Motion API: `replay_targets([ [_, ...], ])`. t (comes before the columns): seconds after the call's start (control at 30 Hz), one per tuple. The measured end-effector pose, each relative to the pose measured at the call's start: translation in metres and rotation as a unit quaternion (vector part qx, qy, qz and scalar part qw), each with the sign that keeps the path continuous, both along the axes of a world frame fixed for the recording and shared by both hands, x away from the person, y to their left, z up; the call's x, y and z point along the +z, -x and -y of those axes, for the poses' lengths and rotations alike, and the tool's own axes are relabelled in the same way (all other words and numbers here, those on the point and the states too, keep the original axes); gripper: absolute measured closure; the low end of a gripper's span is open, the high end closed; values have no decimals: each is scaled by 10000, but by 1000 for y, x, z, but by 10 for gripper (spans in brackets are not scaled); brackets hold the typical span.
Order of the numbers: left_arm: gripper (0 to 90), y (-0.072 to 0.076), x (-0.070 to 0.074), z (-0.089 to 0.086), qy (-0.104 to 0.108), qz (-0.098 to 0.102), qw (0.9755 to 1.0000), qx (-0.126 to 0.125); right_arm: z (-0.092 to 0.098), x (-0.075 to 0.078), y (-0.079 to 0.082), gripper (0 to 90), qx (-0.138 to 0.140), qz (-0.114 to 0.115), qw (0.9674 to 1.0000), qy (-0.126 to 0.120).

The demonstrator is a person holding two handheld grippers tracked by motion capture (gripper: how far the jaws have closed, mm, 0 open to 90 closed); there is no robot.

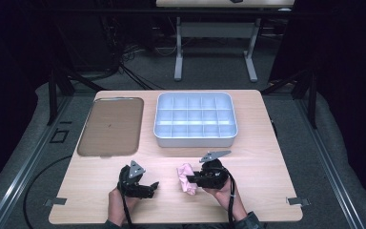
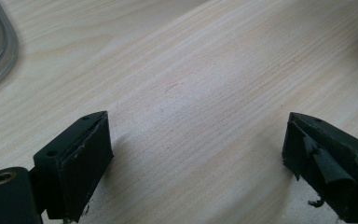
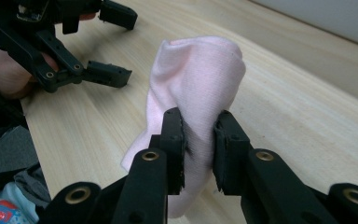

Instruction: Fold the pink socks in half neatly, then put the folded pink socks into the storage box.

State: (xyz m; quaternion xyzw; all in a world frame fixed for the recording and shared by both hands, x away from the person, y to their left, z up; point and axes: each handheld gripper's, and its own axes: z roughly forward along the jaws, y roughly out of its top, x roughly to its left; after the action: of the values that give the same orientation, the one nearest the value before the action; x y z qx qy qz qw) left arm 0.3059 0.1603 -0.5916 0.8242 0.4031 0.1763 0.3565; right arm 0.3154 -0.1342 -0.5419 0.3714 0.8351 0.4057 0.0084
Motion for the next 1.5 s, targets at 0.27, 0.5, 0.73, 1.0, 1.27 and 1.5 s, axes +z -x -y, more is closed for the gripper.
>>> replay_targets([
  [0.27,80,0,0,0,0,0,10000,1,10,11,1,761,-184,214,9996,-55],
  [0.5,80,0,0,0,2,2,10000,2,19,19,3,761,-329,382,9987,-69],
  [0.73,80,0,0,0,2,0,10000,2,27,28,4,761,-455,529,9975,-95],
  [1.0,80,0,0,0,2,0,10000,6,37,34,3,760,-675,691,9952,-127],
  [1.27,79,0,0,0,1,-1,10000,13,47,42,4,760,-860,859,9925,-132],
  [1.5,80,-1,0,1,2,4,10000,19,55,49,3,760,-1021,1027,9894,-104],
])
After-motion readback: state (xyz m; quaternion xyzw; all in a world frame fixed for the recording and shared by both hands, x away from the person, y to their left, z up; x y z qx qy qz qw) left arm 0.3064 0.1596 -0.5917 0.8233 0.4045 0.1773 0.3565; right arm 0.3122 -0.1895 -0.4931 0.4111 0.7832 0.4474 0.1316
